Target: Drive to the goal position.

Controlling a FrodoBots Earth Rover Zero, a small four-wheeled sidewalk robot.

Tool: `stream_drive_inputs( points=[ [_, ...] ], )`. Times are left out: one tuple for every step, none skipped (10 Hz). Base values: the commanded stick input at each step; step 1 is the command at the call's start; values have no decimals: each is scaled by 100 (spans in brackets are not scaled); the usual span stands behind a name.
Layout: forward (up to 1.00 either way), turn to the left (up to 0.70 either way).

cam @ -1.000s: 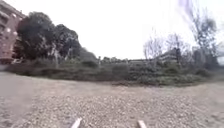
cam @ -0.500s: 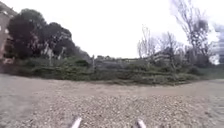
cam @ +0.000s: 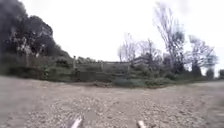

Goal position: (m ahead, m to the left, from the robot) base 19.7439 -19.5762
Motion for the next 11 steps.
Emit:
stream_drive_inputs(
  points=[
    [0,-70],
    [0,-70],
    [0,-70],
    [0,-70],
    [0,-70],
    [0,-70],
    [0,-70],
    [0,-70],
    [0,-70],
    [0,-70],
    [0,-70]
  ],
)
